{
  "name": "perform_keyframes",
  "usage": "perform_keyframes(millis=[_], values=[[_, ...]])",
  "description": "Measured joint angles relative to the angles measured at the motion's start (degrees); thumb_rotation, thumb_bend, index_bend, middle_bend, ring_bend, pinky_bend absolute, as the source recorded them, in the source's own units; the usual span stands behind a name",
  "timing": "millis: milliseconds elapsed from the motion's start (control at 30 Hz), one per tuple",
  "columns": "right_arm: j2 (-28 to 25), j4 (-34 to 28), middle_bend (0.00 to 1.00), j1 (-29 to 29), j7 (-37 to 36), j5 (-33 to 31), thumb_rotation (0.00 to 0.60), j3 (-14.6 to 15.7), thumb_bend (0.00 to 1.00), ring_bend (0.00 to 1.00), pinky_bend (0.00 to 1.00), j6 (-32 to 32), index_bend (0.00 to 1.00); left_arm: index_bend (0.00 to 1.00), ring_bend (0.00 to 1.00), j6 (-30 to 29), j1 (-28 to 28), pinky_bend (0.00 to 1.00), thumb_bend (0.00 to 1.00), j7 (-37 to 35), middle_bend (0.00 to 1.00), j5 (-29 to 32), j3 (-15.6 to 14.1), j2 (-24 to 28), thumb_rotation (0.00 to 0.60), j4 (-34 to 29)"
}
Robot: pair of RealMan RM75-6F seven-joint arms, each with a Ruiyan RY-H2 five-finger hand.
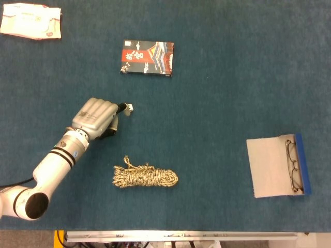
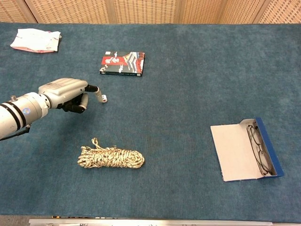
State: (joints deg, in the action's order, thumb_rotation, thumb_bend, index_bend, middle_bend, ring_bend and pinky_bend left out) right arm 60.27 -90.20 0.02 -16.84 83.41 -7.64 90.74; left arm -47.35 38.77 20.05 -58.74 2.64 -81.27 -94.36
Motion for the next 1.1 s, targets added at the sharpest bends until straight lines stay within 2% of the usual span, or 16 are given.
perform_keyframes(millis=[1100], values=[[-0.26,-0.12,0.24,0.13,0.01,0.24,0.600,0.18,0.10,0.17,0.44,-0.72,0.24,0.31,1.00,2.31,1.86,1.00,1.00,-4.48,1.00,1.04,-0.52,-3.16,0.600,4.73]])
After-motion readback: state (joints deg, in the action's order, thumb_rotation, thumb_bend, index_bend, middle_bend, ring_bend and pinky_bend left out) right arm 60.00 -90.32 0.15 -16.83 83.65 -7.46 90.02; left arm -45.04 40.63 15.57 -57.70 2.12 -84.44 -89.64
